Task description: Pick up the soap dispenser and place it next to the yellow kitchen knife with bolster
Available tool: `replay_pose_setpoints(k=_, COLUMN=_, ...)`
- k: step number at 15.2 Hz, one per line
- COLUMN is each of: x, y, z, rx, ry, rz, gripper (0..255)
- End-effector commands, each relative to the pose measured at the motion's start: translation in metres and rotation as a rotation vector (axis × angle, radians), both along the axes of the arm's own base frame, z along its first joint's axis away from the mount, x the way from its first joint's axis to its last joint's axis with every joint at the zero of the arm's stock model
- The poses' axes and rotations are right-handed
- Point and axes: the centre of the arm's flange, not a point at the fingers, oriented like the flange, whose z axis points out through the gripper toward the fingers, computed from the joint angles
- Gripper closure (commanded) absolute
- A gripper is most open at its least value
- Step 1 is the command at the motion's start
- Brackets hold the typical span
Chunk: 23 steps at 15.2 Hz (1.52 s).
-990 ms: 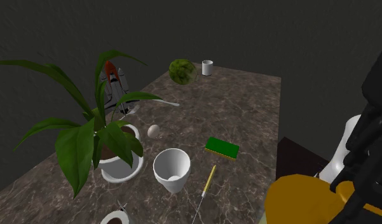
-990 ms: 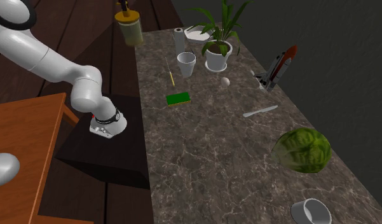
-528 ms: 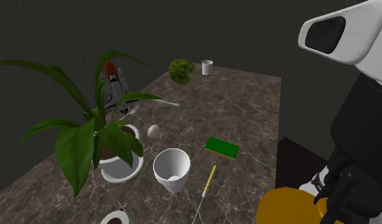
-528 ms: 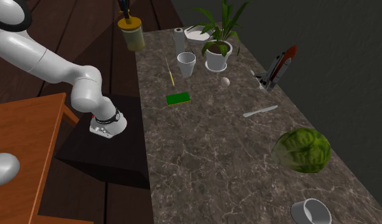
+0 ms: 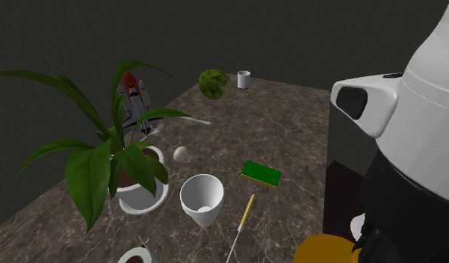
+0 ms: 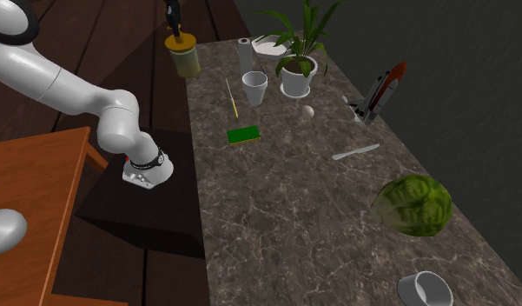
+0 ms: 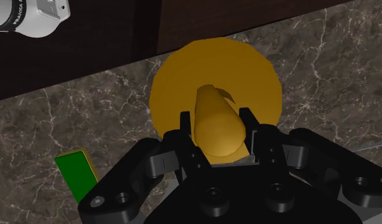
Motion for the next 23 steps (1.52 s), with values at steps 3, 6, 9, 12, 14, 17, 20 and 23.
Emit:
replay_pose_setpoints(k=3, x=-0.001, y=0.0, z=-0.021, rx=0.001, ry=-0.001, rz=0.0, gripper=255)
replay_pose_setpoints(k=6, x=-0.001, y=0.0, z=-0.037, rx=0.001, ry=-0.001, rz=0.0, gripper=255)
replay_pose_setpoints(k=9, x=-0.001, y=0.0, z=-0.053, rx=0.001, ry=-0.001, rz=0.0, gripper=255)
replay_pose_setpoints(k=12, x=-0.001, y=0.0, z=-0.069, rx=0.001, ry=-0.001, rz=0.0, gripper=255)
replay_pose_setpoints(k=14, x=-0.001, y=0.0, z=-0.08, rx=0.001, ry=-0.001, rz=0.0, gripper=255)
replay_pose_setpoints(k=17, x=-0.001, y=0.0, z=-0.095, rx=0.001, ry=-0.001, rz=0.0, gripper=255)
replay_pose_setpoints(k=20, x=-0.001, y=0.0, z=-0.111, rx=0.001, ry=-0.001, rz=0.0, gripper=255)
replay_pose_setpoints(k=23, x=-0.001, y=0.0, z=-0.127, rx=0.001, ry=-0.001, rz=0.0, gripper=255)
